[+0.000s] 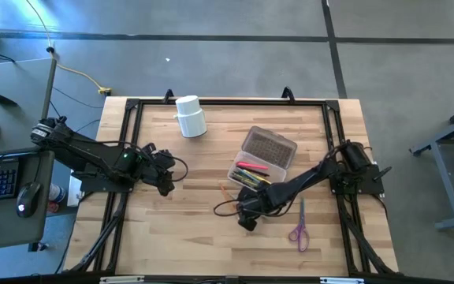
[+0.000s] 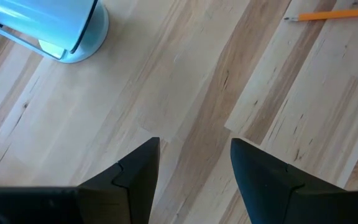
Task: Pick & place school supplies into a supply box
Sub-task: Put the light blue pencil into the supply box
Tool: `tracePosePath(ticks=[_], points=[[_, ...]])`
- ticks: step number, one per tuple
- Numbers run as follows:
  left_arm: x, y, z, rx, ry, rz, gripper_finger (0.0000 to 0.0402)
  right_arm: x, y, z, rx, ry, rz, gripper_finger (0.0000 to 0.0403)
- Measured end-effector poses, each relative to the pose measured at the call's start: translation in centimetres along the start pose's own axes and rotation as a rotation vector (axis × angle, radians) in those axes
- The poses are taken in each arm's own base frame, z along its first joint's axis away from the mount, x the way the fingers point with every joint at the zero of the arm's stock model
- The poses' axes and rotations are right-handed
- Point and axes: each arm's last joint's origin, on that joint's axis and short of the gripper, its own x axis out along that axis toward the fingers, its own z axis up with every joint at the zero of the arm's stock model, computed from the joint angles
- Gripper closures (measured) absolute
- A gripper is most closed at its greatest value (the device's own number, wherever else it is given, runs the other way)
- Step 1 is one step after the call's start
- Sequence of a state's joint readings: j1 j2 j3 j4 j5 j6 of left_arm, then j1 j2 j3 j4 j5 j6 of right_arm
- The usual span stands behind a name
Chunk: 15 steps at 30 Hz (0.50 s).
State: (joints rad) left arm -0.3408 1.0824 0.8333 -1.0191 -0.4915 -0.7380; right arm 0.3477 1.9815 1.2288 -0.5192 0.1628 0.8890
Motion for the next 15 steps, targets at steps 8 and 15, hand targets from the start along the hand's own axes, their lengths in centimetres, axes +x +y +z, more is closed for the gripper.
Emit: tracePosePath(ticks=[8,15], points=[[0.0,0.0,0.0,-0.002,-0.002,-0.002,0.0169,-4.9,0.2,2.4,-0.098,-0.044,-0.017,0.04],[0.0,0.0,0.0,-0.003,-0.004,-0.004,0.0169,-7.4,-2.3,3.6,-0.251,-0.136,-0.322,0.04]])
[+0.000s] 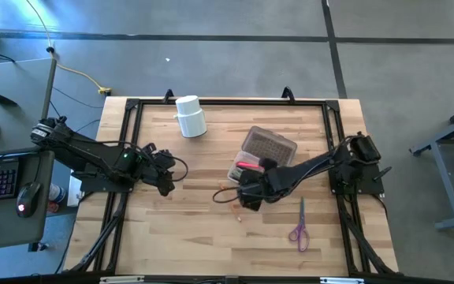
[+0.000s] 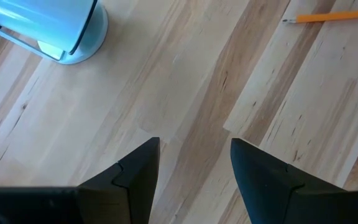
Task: Pick & place school supplies into a supply box
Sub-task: Put the light blue pencil into the supply box, then put the orange pencil into the supply box
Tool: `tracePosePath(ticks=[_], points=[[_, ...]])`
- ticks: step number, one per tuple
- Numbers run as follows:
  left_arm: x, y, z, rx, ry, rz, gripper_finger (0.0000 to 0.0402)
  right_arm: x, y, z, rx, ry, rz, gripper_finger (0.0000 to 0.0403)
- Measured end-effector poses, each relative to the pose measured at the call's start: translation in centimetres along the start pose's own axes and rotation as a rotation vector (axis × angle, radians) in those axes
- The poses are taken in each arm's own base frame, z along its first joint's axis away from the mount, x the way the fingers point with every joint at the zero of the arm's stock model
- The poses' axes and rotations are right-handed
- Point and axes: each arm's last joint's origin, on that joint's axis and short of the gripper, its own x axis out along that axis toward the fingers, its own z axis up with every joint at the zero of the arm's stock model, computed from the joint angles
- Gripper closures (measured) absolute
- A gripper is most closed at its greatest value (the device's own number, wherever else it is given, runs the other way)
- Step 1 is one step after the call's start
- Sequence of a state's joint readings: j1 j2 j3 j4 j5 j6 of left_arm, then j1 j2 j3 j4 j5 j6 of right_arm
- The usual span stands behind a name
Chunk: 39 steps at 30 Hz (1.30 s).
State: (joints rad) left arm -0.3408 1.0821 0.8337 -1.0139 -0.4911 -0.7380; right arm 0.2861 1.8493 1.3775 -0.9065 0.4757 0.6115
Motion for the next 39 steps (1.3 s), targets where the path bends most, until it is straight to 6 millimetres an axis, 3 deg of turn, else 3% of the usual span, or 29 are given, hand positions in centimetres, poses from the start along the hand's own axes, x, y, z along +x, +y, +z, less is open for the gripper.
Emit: tracePosePath(ticks=[3,10,18,23,27,34,39], points=[[0.0,0.0,0.0,0.0,0.0,0.0,0.0169,1.6,-1.3,-0.5,-0.03,0.038,-0.086,0.0401],[0.0,0.0,0.0,0.0,0.0,0.0,0.0169,5.5,-2.6,-1.1,0.106,0.094,0.089,0.0395],[0.0,0.0,0.0,0.001,0.0,0.0,0.0169,6.3,-3.5,-0.6,0.159,0.075,0.089,0.0362],[0.0,0.0,0.0,0.001,0.0,0.0,0.0169,6.0,-3.5,-0.5,0.162,0.12,0.16,0.0329],[0.0,0.0,0.0,0.001,0.0,0.0,0.0169,4.6,-3.1,1.2,0.21,0.087,0.234,0.0311],[0.0,0.0,0.0,0.001,0.0,0.0,0.0169,2.5,-2.3,4.6,0.421,-0.084,0.388,0.0305],[0.0,0.0,0.0,0.001,0.0,0.0,0.0169,1.6,-0.7,4.8,0.395,-0.082,0.561,0.0305]])
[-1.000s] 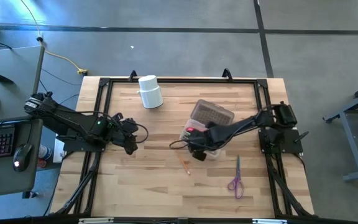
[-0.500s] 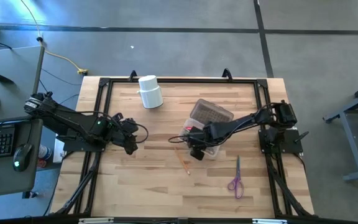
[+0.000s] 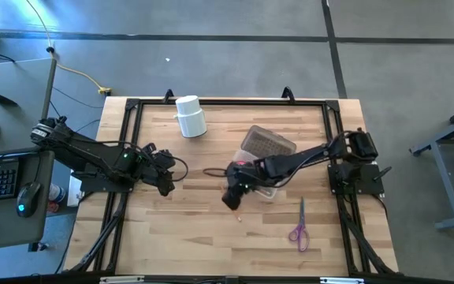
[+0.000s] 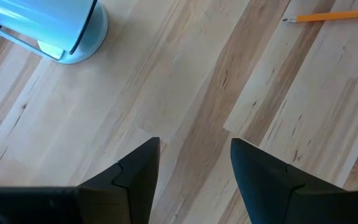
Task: Pick & place school supplies into a supply box
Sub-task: Put the orange pencil into the supply box
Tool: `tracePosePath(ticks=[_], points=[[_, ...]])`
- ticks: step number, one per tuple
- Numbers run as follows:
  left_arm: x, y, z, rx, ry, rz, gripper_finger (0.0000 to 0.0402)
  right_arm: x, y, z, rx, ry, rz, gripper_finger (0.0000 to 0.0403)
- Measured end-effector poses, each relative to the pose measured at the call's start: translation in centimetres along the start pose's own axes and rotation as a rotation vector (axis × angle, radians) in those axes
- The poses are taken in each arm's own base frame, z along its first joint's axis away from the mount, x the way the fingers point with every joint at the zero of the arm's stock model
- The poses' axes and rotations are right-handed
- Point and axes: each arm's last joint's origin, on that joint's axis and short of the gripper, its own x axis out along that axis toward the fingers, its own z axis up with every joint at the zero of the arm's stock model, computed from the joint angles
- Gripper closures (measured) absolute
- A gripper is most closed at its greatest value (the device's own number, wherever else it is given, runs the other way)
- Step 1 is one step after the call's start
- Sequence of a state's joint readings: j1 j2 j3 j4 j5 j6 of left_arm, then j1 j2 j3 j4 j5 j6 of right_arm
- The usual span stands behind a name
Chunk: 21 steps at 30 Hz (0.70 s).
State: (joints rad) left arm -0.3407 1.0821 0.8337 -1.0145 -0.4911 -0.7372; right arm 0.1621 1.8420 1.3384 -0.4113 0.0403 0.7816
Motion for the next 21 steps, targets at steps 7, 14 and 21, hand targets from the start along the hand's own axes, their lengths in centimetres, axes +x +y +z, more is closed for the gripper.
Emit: tracePosePath(ticks=[7,14,21], points=[[0.0,0.0,0.0,0.0,0.0,0.0,0.0169,-0.2,1.9,-1.7,-0.093,0.086,0.122,0.0305],[0.0,0.0,0.0,0.0,0.0,0.0,0.0169,-0.3,3.6,-2.3,-0.248,0.01,0.181,0.0304],[0.0,0.0,0.0,0.0,0.0,0.0,0.0169,-0.3,3.1,-1.8,-0.16,-0.078,0.072,0.0304]])
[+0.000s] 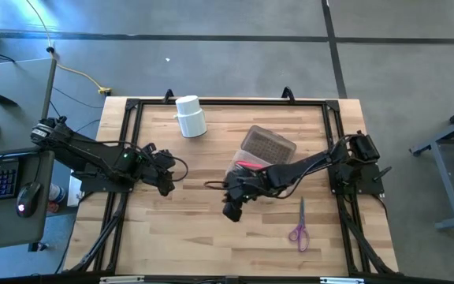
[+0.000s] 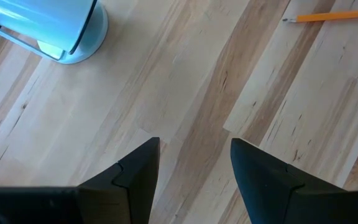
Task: Pick & place school supplies into a supply box
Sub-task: Put the orange pencil into the supply box
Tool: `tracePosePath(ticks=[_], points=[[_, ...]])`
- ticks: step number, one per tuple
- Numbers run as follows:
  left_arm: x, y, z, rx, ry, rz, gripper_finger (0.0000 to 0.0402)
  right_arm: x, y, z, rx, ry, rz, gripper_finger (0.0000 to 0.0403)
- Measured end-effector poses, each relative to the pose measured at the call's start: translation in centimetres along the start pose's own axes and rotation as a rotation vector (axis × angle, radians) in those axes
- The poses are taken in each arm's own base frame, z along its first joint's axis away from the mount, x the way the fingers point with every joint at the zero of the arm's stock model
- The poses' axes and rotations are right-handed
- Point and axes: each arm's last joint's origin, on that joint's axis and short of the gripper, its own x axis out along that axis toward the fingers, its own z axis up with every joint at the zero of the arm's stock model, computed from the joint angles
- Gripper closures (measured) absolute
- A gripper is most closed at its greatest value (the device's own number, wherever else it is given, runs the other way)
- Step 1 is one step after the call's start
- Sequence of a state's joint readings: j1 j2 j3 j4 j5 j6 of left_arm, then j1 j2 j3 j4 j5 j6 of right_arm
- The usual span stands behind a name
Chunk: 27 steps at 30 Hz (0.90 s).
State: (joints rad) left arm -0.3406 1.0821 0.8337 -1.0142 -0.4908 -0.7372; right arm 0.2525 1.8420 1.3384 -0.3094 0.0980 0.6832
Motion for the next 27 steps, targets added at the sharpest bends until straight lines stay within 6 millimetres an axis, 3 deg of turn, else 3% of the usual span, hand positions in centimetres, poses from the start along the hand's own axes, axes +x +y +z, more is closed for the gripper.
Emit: tracePosePath(ticks=[8,16,27], points=[[0.0,0.0,0.0,0.0,-0.001,-0.001,0.0169,0.7,-1.4,-2.1,0.258,0.184,-0.147,0.0304],[0.0,-0.1,0.0,0.006,-0.003,-0.006,0.0169,3.9,-0.9,-3.6,0.285,0.255,-0.072,0.0304],[0.0,-0.1,0.2,0.016,-0.013,-0.014,0.0169,4.1,-0.8,-3.7,0.276,0.223,-0.091,0.0304]])
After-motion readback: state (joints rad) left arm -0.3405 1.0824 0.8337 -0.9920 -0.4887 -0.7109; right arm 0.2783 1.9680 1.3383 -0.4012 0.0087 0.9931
